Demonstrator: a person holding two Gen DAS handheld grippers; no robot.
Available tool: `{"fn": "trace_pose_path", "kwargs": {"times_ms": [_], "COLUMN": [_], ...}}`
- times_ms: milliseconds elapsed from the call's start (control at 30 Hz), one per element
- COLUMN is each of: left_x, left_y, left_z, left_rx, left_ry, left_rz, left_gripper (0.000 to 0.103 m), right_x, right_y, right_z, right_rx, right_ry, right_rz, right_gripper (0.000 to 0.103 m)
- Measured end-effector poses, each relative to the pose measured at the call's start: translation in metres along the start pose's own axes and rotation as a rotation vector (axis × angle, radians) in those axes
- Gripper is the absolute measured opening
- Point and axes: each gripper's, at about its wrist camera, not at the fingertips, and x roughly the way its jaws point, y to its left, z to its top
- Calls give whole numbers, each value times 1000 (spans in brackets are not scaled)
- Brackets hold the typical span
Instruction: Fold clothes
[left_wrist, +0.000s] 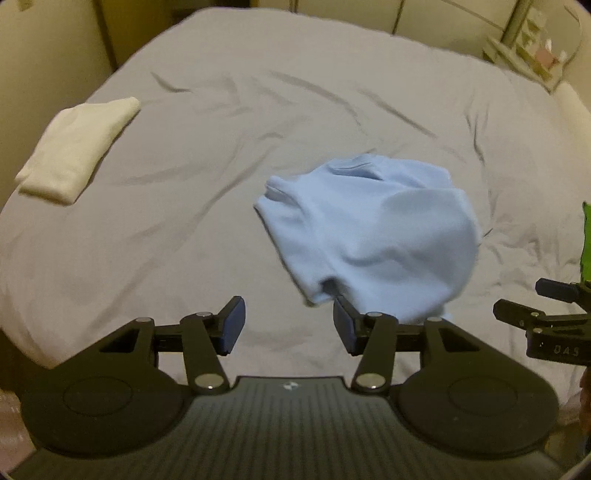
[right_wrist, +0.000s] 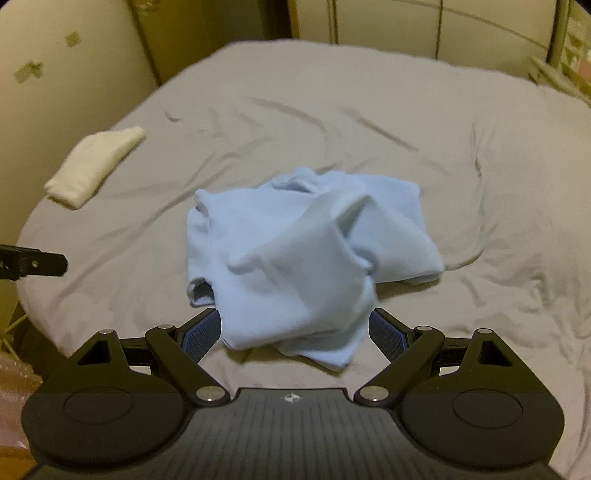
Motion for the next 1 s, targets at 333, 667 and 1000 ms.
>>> {"fn": "trace_pose_path", "kwargs": {"times_ms": [333, 667, 1000], "left_x": [75, 146, 207], "left_y": [73, 88, 92], "left_z": [84, 142, 188], "left_rx": [143, 218, 258], "left_ry": [81, 148, 209], "left_rz": [-56, -143, -154], "left_gripper": [48, 48, 49], "right_x": [73, 136, 204], "right_y": [56, 79, 106], "right_z": [30, 63, 98], "right_rx": [127, 129, 56], "right_ry": [113, 197, 220], "right_rz": [-116, -122, -17], "right_gripper": [89, 83, 77]}}
